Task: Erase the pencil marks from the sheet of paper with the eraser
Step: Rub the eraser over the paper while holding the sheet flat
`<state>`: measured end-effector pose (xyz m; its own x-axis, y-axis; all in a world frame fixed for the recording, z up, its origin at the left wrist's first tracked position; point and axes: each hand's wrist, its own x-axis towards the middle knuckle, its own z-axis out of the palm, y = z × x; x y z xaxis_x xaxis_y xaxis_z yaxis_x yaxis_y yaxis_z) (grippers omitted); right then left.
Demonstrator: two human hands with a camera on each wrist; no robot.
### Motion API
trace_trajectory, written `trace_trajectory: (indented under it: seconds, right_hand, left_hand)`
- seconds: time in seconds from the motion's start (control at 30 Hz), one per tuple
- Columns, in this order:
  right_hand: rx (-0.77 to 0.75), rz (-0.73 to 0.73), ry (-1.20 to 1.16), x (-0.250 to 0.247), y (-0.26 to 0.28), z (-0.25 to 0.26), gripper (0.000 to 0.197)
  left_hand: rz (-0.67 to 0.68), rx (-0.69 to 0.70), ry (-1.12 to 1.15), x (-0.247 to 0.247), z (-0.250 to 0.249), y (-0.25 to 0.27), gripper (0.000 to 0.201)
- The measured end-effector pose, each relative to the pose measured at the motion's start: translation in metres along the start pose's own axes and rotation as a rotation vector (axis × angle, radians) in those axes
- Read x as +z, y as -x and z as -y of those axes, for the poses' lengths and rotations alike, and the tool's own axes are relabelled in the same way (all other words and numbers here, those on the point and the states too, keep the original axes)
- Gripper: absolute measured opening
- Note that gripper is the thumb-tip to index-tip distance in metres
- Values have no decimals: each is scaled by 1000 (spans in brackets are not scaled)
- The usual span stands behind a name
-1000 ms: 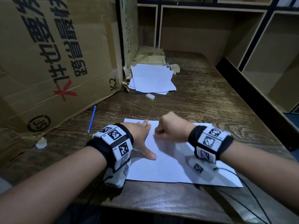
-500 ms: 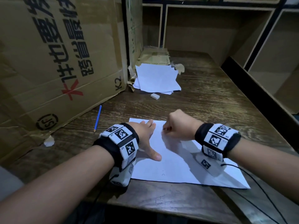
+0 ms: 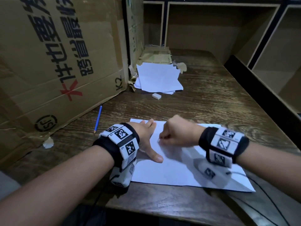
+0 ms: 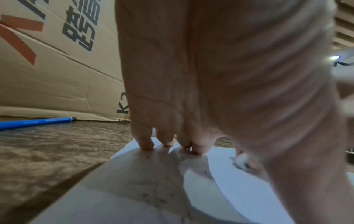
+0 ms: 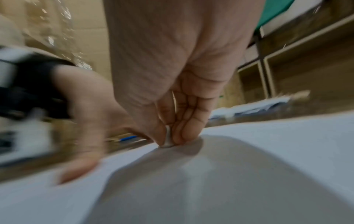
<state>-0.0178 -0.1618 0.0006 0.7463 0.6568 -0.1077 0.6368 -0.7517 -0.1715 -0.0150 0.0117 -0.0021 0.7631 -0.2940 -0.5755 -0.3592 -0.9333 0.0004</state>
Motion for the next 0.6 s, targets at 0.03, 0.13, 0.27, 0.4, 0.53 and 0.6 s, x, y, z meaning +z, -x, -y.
trace_trajectory:
  seconds: [0.03,0.13,0.27,0.4,0.53,0.6]
  right_hand:
    - [40,-40,5,-4,-4,-14,27]
    - [133,-124,-14,-9,-9,-35,24]
    - [40,10,-32,1,6,-4,29]
    - [112,-85,-15,-4,-1,-34,22]
    - [114,-67,1,3,3,-33,25]
    - [77,7,2,3,11,-22,26]
  left_hand:
    - [4,-1,-1,0,0,0,143]
    - [4,-2,-21,0,0,1,142]
    - [6,14,-47,-4,-5,1,131]
    - [20,2,-71,-13,-13,0,130]
    - [33,-11,-61,-14,-13,-3,132]
    - [25,-9,-64,-13,-13,-5,134]
